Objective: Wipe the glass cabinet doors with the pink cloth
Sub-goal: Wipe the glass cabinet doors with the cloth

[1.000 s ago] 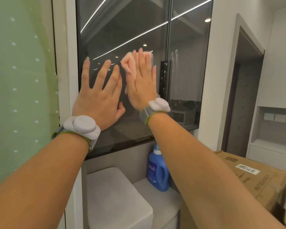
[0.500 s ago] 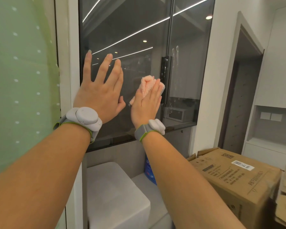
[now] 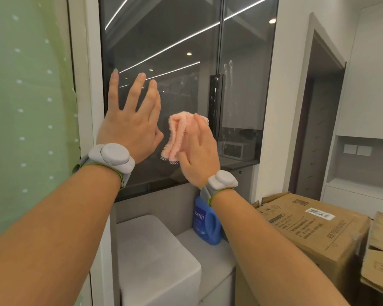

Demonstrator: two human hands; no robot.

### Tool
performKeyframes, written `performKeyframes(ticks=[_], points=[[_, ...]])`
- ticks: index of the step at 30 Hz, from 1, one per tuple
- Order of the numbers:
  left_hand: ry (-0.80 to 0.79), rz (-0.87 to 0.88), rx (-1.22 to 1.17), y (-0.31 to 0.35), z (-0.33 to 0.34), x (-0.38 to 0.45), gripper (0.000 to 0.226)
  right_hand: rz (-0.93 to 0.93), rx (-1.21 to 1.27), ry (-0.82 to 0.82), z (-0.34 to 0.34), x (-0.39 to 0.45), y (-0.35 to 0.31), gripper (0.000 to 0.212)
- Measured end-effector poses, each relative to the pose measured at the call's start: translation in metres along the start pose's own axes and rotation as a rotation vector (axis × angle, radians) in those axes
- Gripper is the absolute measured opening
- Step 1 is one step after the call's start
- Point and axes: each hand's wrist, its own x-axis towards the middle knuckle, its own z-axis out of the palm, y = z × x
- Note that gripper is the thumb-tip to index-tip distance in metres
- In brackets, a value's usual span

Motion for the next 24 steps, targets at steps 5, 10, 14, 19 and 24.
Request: performKeyframes(ticks=[5, 10, 14, 19, 24], points=[[0.019, 0.006, -0.043, -0.001, 0.002, 0.000, 0.073, -0.283, -0.176, -0.014, 0.010, -0.010, 0.001, 0.076], [0.051, 0.003, -0.080, 0.000, 0.005, 0.000, 0.068, -0.158, -0.309, -0.010, 0.009, 0.001, -0.009, 0.079], [0.103, -0.016, -0.127, -0.001, 0.009, -0.003, 0.061, 0.132, -0.291, 0.133, 0.009, 0.032, -0.033, 0.085], [0.115, -0.016, -0.170, -0.002, 0.010, -0.002, 0.062, 0.062, -0.114, 0.236, 0.013, 0.043, -0.034, 0.074], [0.113, 0.012, -0.123, -0.001, 0.013, -0.002, 0.064, -0.089, -0.228, 0.169, 0.025, 0.027, -0.022, 0.077]])
